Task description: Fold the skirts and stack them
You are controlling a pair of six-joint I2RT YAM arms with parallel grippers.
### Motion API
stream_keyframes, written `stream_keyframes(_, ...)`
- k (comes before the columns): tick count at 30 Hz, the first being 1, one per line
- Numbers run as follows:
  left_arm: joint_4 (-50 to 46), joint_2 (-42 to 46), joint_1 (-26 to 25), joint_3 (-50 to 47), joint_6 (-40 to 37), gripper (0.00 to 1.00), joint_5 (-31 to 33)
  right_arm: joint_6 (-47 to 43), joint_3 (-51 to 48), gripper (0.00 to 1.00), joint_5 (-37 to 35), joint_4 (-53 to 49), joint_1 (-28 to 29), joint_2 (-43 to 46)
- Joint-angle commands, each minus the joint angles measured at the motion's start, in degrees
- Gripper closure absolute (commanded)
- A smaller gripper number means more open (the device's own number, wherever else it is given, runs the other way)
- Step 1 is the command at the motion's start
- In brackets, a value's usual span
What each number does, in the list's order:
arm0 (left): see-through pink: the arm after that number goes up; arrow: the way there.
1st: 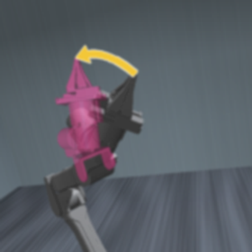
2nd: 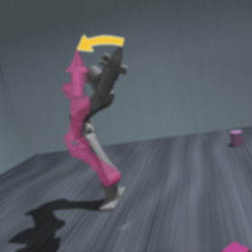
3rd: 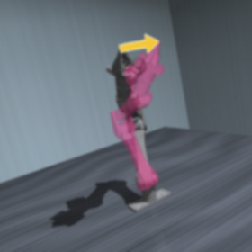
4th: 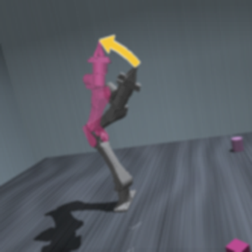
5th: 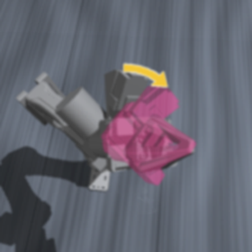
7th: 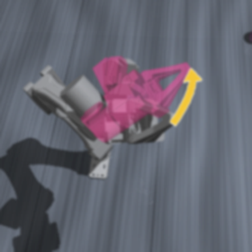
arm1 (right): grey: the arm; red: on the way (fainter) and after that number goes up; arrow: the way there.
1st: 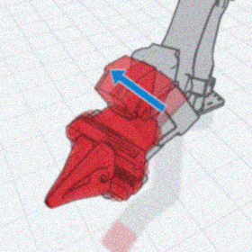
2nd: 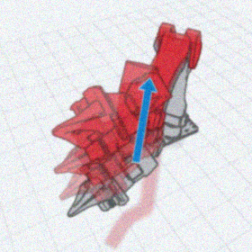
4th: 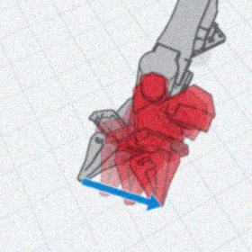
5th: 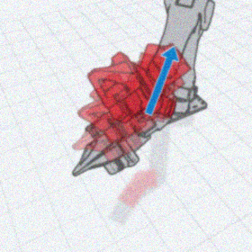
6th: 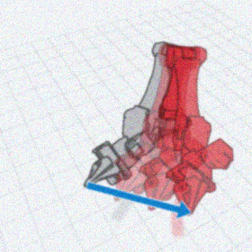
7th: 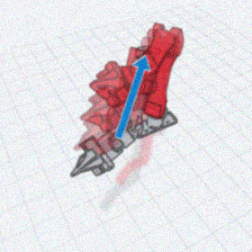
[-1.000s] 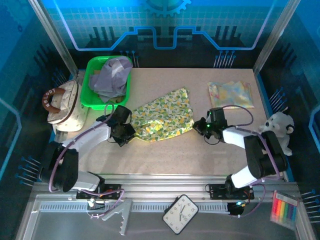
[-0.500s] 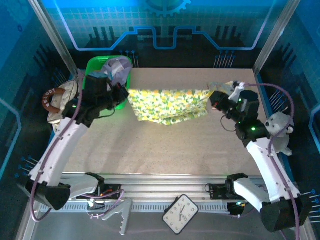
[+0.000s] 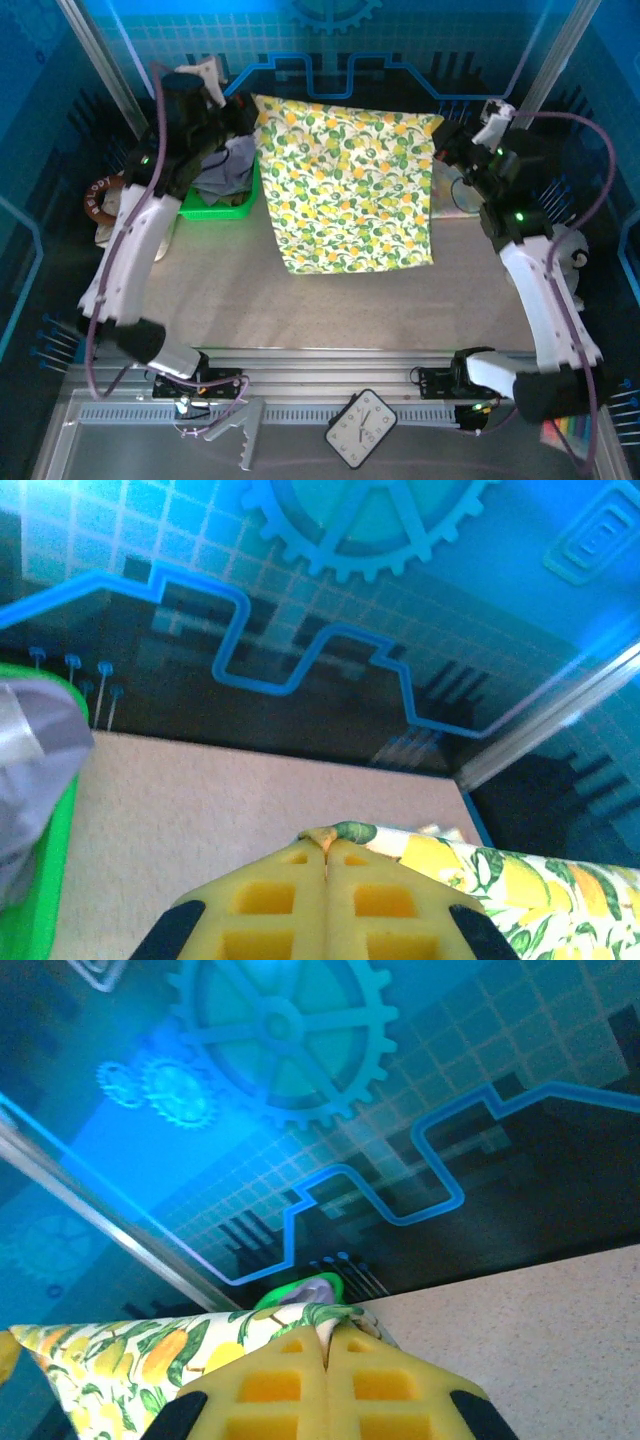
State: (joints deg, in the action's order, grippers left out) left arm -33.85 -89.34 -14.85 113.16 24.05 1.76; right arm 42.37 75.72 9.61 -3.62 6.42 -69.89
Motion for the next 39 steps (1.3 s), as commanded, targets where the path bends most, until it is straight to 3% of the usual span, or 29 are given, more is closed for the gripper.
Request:
stream_keyframes(1, 4.4, -7.0, 2.1, 9.6, -4.6, 1.00, 2.7, 0.1, 5.3, 1.00, -0.5, 8.4, -1.0, -6.5)
stream_keyframes(8, 4.9, -21.8, 3.8, 33.0, -9.6, 1.00, 3.4, -0.1, 22.8, 1.00, 1.6, 7.9, -2.0, -21.5)
stream_keyframes(11, 4.1, -21.7, 3.8, 35.3, -10.9, 1.00, 4.0, -0.5, 25.9, 1.00, 3.4, 7.1, -2.1, -23.0)
stream_keyframes(19, 11.7, -5.7, 3.8, 11.5, -8.3, 1.00, 1.4, -0.9, 17.6, 1.00, 5.0, 9.3, -1.9, -15.2)
stream_keyframes(29, 9.3, 4.2, 3.7, 5.2, -5.9, 1.00, -5.7, -3.0, 11.2, 1.00, 4.7, 7.6, -0.1, -3.8)
stream_keyframes(34, 10.4, 15.0, 2.9, -4.8, -2.0, 1.00, -13.1, -4.1, 2.3, 1.00, 2.5, 8.3, 3.5, 7.4)
stream_keyframes(39, 7.7, 25.2, 1.8, -13.6, 1.0, 1.00, -16.2, -5.7, -7.4, 1.00, -1.6, 7.0, 7.8, 19.7)
